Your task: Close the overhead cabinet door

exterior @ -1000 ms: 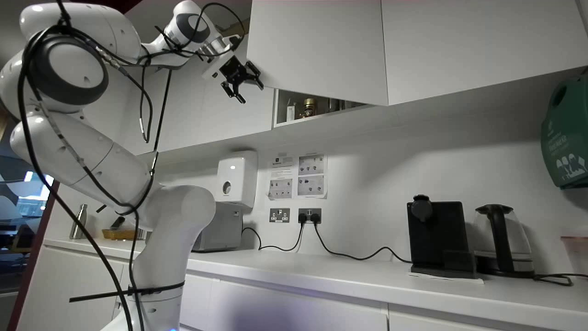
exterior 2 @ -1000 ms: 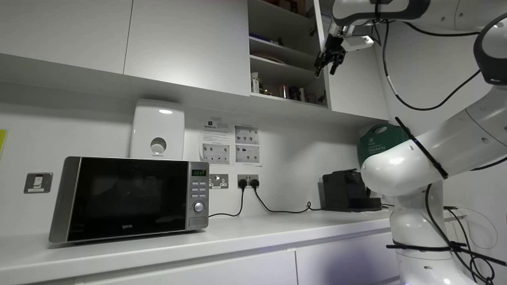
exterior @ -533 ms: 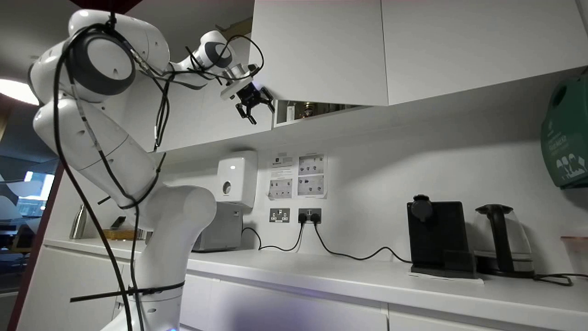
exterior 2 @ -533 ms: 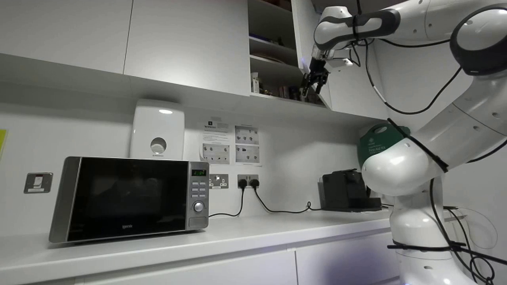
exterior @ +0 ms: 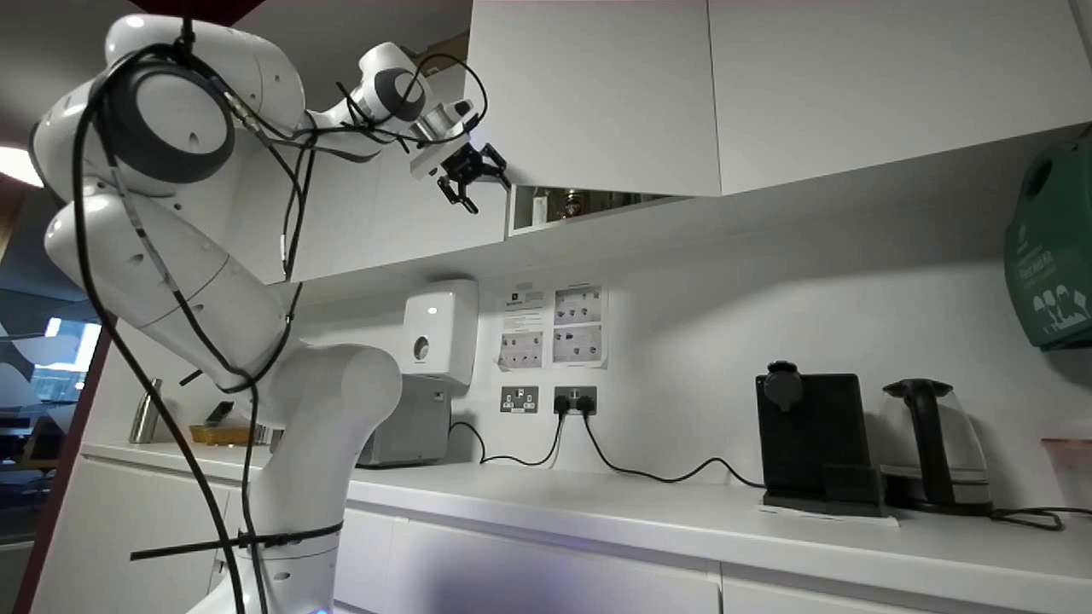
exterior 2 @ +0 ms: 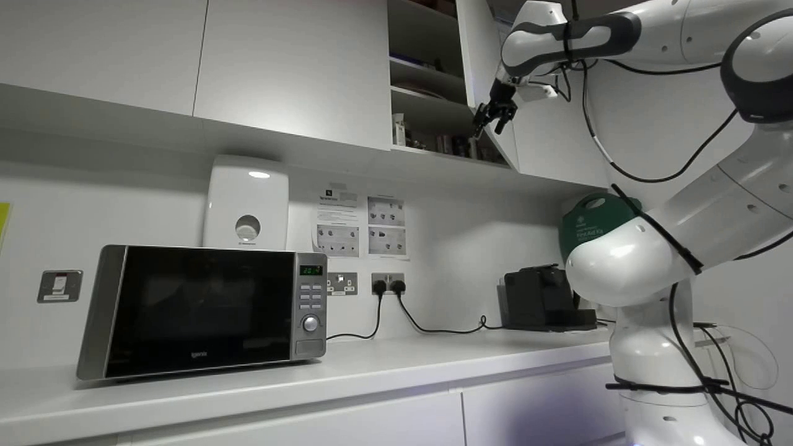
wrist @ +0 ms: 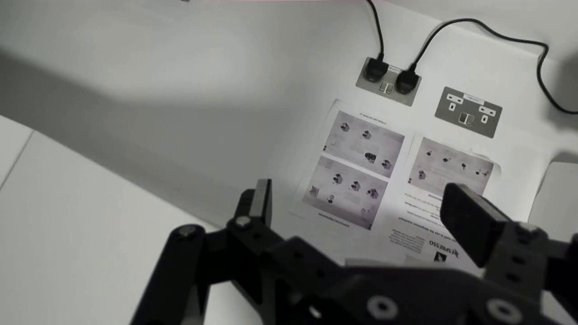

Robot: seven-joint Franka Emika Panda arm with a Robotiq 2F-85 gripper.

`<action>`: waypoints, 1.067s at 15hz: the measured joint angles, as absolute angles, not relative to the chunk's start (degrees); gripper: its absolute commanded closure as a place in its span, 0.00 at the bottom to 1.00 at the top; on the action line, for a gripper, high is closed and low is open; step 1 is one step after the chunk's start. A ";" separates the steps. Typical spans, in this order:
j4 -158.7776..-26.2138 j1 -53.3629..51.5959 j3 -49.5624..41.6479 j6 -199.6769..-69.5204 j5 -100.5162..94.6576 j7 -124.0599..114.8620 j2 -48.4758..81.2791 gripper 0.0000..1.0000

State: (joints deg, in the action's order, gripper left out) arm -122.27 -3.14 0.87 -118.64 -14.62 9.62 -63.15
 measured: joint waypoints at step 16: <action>-110.12 -2.18 0.45 -114.66 -14.14 9.56 -60.09 0.00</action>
